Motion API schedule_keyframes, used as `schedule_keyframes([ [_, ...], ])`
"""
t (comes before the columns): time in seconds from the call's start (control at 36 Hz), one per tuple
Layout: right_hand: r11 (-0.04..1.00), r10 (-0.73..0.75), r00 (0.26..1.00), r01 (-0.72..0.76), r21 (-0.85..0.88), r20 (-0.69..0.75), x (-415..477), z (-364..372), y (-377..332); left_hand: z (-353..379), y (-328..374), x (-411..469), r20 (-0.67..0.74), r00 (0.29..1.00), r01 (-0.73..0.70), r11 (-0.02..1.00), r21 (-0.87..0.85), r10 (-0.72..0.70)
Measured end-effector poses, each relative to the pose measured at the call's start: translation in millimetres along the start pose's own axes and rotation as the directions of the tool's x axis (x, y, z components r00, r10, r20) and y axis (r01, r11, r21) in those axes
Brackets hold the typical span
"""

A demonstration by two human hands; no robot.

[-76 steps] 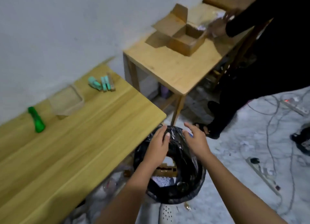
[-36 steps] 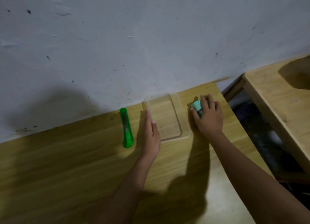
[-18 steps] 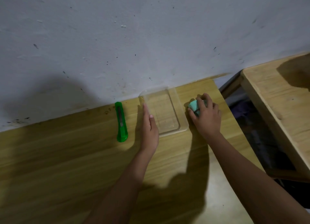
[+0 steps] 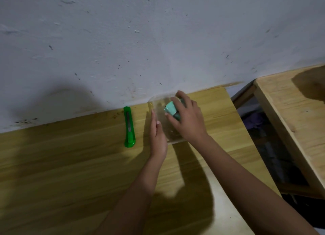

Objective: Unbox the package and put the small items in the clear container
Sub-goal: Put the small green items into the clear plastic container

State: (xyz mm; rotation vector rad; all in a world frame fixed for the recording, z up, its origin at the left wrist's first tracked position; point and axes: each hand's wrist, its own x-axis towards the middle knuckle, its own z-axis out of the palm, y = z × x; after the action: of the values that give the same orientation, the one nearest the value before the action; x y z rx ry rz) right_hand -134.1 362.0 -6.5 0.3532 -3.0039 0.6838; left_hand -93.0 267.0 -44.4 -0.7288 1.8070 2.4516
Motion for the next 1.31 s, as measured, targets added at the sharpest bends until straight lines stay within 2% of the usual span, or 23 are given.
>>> schedule_keyframes([
  [0.14, 0.994, -0.003, 0.992, 0.017, -0.107, 0.127, 2, 15, -5, -8, 6, 2, 0.059, 0.997, 0.052, 0.991, -0.122, -0.045],
  [0.36, 0.97, 0.051, 0.972, 0.007, -0.245, 0.23, 11, 26, -12, -17, 6, 4, 0.09, 0.985, 0.159, 0.972, -0.171, -0.145],
  [0.53, 0.999, 0.046, 0.97, -0.045, -0.008, 0.238, 12, 21, -5, -16, 6, 4, 0.078, 0.988, 0.145, 0.98, -0.139, -0.135],
  [0.64, 0.973, 0.105, 0.976, -0.14, 0.181, 0.192, 5, 11, -2, -15, 2, 5, 0.068, 0.989, 0.141, 0.98, -0.14, -0.133],
  [0.81, 0.971, 0.197, 0.975, -0.209, 0.118, 0.103, -14, 23, 4, -11, 4, 2, 0.068, 0.99, 0.132, 0.983, -0.131, -0.124],
  [1.0, 0.925, 0.245, 0.934, -0.305, 0.226, 0.258, -16, 36, 2, -13, 5, 1, 0.081, 0.989, 0.129, 0.987, -0.099, -0.121],
  [1.17, 0.925, 0.263, 0.947, -0.302, 0.232, 0.184, -17, 33, 1, -13, 12, 1, 0.072, 0.988, 0.135, 0.991, -0.005, -0.135],
  [1.31, 0.94, 0.272, 0.943, -0.303, 0.159, 0.193, -16, 31, 0, -12, 17, -2, 0.063, 0.986, 0.151, 0.988, 0.037, -0.153],
])
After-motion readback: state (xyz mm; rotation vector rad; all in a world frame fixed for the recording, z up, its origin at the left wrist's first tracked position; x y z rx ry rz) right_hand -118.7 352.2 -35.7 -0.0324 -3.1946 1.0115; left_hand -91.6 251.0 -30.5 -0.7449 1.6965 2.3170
